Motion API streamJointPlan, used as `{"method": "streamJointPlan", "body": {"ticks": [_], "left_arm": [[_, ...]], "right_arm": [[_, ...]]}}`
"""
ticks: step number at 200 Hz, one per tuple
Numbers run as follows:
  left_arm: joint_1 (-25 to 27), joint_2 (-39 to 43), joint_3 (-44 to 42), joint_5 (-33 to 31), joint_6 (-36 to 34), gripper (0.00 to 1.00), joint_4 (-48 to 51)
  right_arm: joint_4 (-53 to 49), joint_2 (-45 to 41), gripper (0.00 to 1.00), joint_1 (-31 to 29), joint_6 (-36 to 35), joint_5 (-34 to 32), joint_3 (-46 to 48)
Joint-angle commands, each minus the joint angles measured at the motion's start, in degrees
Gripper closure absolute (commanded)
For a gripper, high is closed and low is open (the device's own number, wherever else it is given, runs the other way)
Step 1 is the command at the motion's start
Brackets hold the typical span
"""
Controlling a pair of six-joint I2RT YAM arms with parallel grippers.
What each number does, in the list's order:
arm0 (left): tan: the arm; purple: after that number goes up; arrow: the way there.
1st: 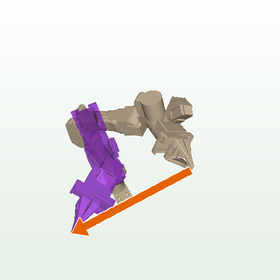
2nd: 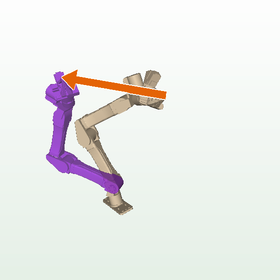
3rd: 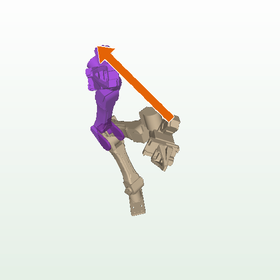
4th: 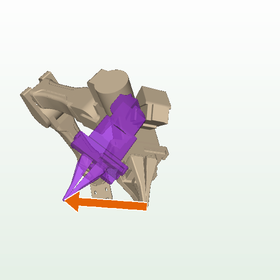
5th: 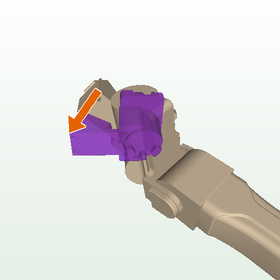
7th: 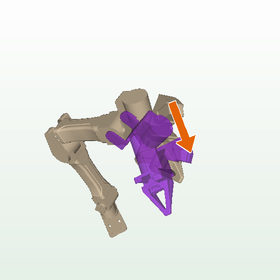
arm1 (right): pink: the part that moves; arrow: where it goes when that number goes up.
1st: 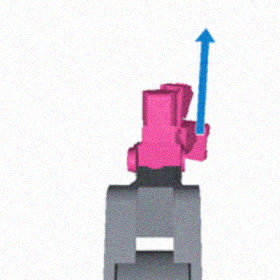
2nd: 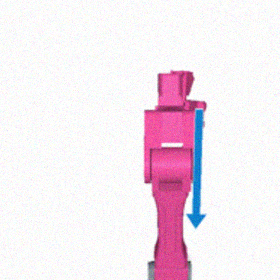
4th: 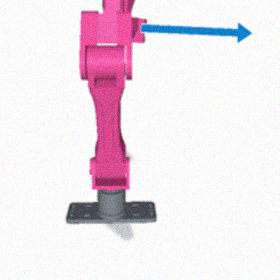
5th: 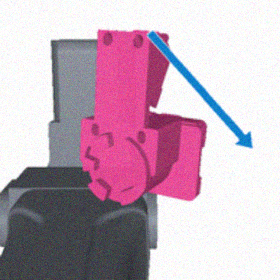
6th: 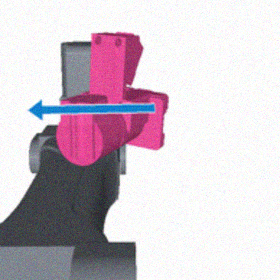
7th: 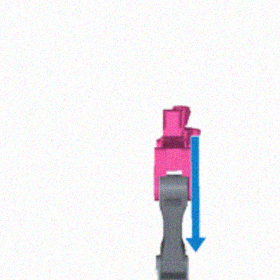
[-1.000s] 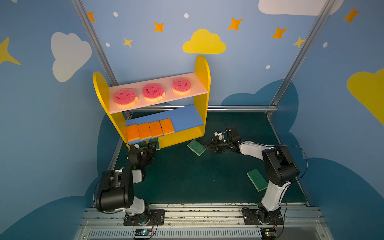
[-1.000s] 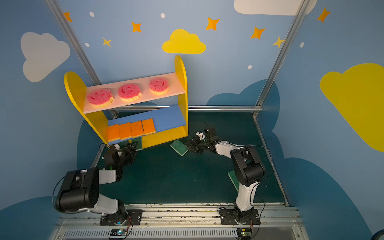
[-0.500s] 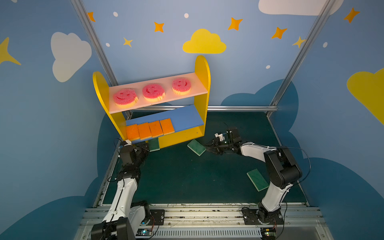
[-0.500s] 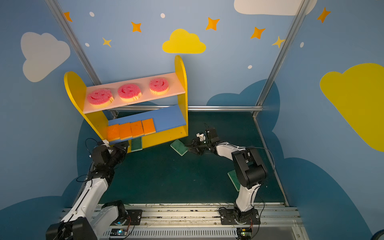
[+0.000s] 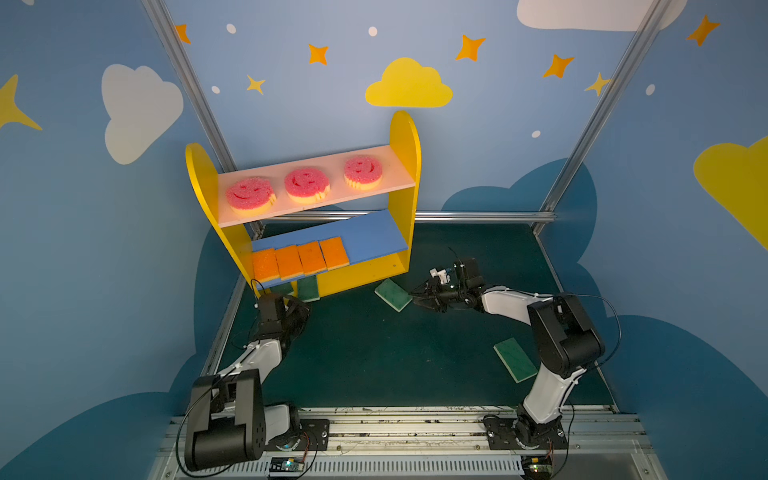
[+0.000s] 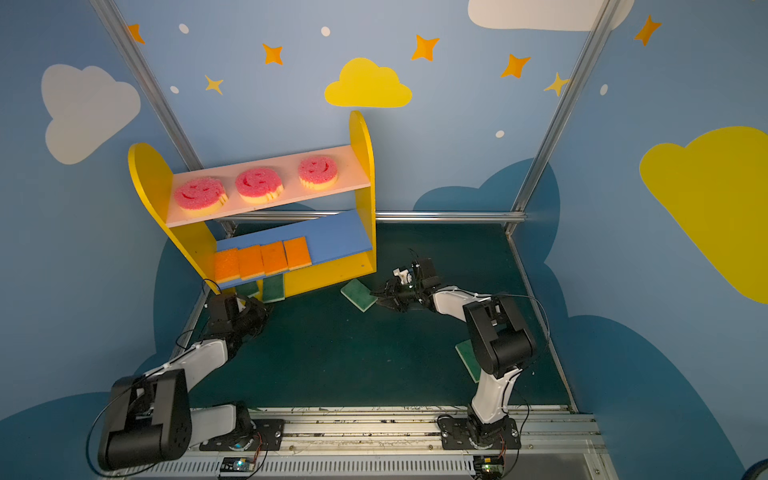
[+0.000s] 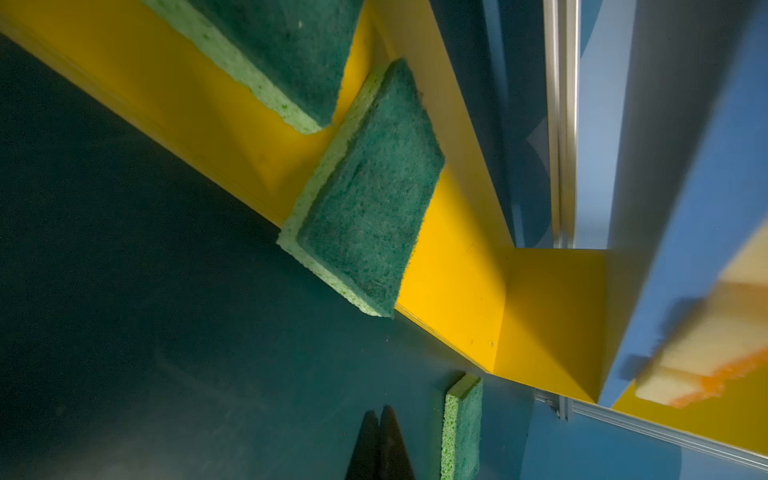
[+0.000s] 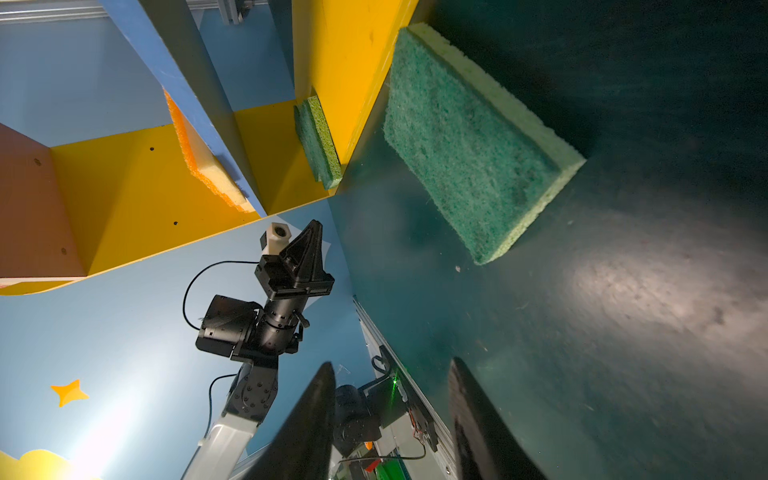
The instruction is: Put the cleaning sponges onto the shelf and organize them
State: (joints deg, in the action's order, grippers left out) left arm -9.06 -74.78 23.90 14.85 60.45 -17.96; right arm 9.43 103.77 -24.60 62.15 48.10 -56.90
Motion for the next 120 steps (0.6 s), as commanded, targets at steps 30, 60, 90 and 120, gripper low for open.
{"method": "streamJointPlan", "body": {"ticks": [30,60,90,120], "left_arm": [[1.97,-11.59,-0.21,-4.22,2.75,0.97,-13.60],[2.48,-17.15,-0.47,-6.23,4.47,0.97,-19.21],[2.46,-21.88,1.19,-6.41,5.47,0.97,-23.35],[2.38,-24.50,2.97,-7.45,5.20,0.97,-24.31]], "right_arm": [[1.11,0.03,0.56,0.89,-0.36,0.86,0.74],[1.09,0.62,0.56,1.34,-0.54,0.95,0.61],[0.58,1.53,0.56,1.62,-1.13,1.46,0.00],[-0.05,2.26,0.55,1.85,-1.90,1.56,-0.31]]}}
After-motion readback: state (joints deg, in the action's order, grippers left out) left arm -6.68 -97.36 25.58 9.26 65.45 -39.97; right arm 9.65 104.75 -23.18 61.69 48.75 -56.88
